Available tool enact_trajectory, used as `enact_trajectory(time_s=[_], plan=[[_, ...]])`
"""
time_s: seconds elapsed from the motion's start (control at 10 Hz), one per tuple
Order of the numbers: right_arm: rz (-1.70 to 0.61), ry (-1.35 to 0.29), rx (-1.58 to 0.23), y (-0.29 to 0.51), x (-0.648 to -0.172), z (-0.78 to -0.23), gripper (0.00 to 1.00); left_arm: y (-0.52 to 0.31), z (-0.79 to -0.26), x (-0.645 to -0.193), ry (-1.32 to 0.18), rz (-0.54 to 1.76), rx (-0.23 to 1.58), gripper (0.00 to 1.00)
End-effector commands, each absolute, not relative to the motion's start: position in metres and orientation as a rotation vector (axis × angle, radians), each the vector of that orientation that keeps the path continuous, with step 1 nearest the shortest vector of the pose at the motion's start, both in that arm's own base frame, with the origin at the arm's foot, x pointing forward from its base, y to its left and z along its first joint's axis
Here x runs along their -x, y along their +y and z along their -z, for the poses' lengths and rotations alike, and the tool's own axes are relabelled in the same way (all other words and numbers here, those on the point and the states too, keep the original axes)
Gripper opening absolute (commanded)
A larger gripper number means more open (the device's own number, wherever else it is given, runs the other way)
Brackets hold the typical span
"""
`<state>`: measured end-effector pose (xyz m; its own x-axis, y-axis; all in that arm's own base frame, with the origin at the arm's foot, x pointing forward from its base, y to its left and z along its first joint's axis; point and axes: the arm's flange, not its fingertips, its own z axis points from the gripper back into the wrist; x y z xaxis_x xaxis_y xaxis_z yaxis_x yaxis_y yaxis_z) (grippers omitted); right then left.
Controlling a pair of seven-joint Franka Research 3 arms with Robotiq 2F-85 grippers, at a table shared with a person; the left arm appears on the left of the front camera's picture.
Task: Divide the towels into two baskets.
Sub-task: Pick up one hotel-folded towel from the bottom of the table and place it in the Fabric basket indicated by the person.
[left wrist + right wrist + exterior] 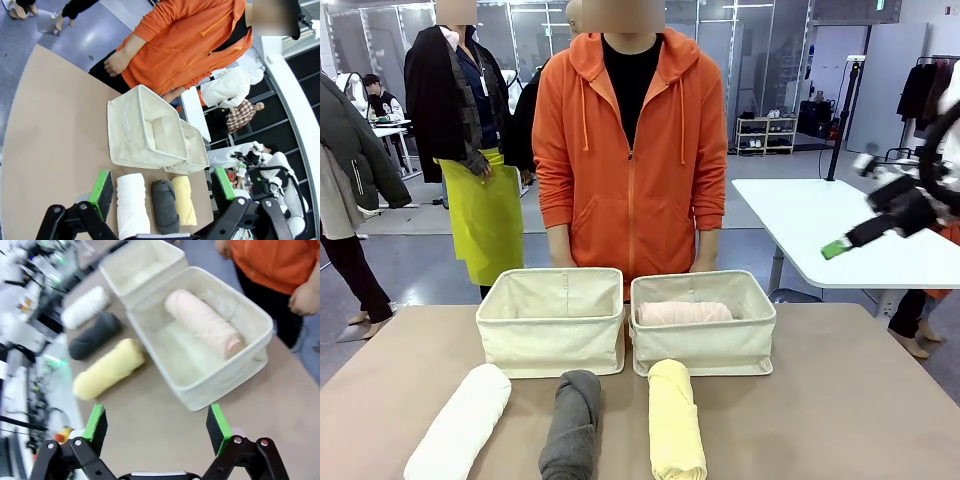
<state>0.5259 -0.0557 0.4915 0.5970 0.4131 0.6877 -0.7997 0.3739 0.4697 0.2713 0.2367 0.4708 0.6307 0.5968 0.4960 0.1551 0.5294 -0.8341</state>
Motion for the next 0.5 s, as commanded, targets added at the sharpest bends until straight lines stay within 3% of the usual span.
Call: enact_trajectory(time_s=[0.0, 0.2, 0.4], plan=[[-0.709, -0.468, -1.069, -0.087, -0.524, -0.479, 1.00, 0.238, -0.471, -0.271, -0.892, -0.302, 1.023, 1.00], [-0.561, -0.482, -1.176, -0.135, -0.498, -0.464, 1.00, 0.238, -0.471, -0.271, -0.892, -0.302, 1.023, 1.00], [-0.460, -0.481, -1.159, -0.183, -0.453, -0.440, 1.00, 0.238, -0.471, -0.271, -0.892, -0.302, 1.023, 1.00]])
